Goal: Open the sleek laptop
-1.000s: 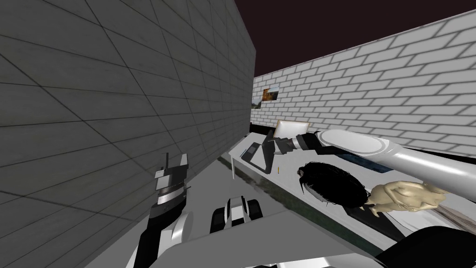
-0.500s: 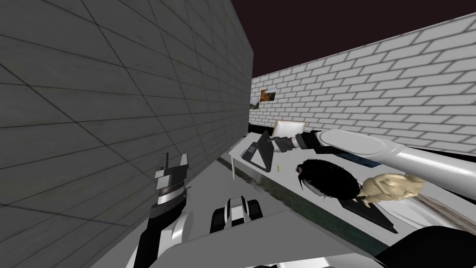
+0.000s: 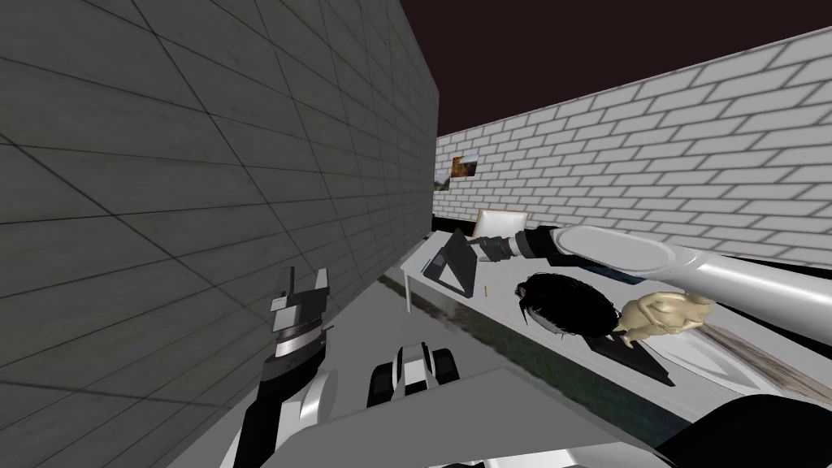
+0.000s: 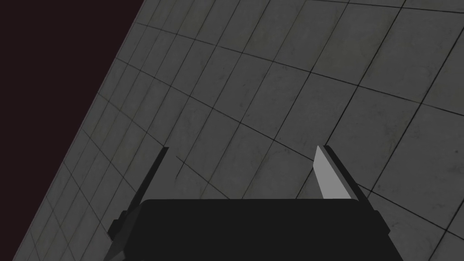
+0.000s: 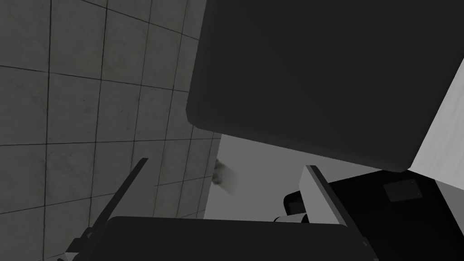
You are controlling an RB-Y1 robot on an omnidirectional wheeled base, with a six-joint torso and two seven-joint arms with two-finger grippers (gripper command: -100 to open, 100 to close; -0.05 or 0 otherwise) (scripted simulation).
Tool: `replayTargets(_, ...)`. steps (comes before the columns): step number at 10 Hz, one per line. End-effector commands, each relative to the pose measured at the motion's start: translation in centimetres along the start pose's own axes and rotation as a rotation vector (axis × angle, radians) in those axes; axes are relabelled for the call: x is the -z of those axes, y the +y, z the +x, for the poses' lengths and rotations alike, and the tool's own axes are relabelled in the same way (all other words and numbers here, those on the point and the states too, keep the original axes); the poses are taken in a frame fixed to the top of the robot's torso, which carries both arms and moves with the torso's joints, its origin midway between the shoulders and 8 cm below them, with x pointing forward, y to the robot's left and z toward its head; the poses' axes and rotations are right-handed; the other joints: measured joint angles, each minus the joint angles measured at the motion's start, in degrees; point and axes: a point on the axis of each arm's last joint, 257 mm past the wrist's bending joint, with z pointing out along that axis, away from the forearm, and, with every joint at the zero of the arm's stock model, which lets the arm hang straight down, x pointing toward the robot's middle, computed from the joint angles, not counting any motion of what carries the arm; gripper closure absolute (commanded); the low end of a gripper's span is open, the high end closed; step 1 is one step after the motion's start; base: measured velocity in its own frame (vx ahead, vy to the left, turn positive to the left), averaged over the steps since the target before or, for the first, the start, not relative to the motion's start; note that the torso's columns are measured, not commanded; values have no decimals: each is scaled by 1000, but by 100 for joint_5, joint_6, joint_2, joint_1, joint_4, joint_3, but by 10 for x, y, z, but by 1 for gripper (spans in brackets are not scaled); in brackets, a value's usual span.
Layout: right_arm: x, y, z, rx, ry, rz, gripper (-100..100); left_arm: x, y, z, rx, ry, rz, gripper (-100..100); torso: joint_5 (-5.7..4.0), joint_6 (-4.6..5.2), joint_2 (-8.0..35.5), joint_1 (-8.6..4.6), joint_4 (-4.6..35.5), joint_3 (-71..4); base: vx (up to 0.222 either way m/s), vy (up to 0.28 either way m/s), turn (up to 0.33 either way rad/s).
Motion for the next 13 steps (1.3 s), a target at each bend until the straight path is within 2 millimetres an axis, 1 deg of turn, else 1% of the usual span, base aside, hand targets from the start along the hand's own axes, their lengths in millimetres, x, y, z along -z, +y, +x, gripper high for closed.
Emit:
replayTargets(1,1,-4,6,79,35,0,-100,0,0,0,0,0,0,0,-1,0,1,-1,0,1,-7,49,-69)
replayTargets(3,2,-8,11,132,61,1,-100,0,0,0,0,0,0,0,-1,0,-2,-1,-1,-1,-3,49,-64)
replayTargets(4,2,-7,9,115,53,0,-100,0,0,0,0,0,0,0,0,0,-4,0,-1,-2,0,23,-13)
replayTargets(5,-4,-1,18,57,51,-2,-100,0,0,0,0,0,0,0,-2,-1,-3,-8,-1,-2,-168,-93,351)
replayTargets(6,-6,16,24,23,55,-28,-100,0,0,0,0,0,0,0,-10,-9,38,-37,8,20,-221,-156,463)
replayTargets(7,-4,22,36,4,77,-36,-100,0,0,0,0,0,0,0,-15,2,43,-44,14,29,-110,-103,390)
replayTargets(8,-8,25,40,-44,73,-35,-100,0,0,0,0,0,0,0,-6,4,-2,-12,2,3,-167,-137,441)
replayTargets(9,-9,39,45,-69,81,-56,-100,0,0,0,0,0,0,0,-1,-2,-4,-7,-3,-5,-186,-141,449)
replayTargets(10,-8,49,53,-90,94,-71,-100,0,0,0,0,0,0,0,-1,1,-7,-2,-2,-4,-106,-51,289)
replayTargets(11,-5,55,63,-106,114,-78,-100,0,0,0,0,0,0,0,5,4,-24,22,-6,-13,-34,12,54)
replayTargets(12,-12,73,64,-167,109,-102,-100,0,0,0,0,0,0,0,11,4,-35,33,-9,-22,-195,-38,334)
replayTargets(13,-6,83,79,-191,141,-114,-100,0,0,0,0,0,0,0,4,-8,18,7,1,6,-223,-72,413)
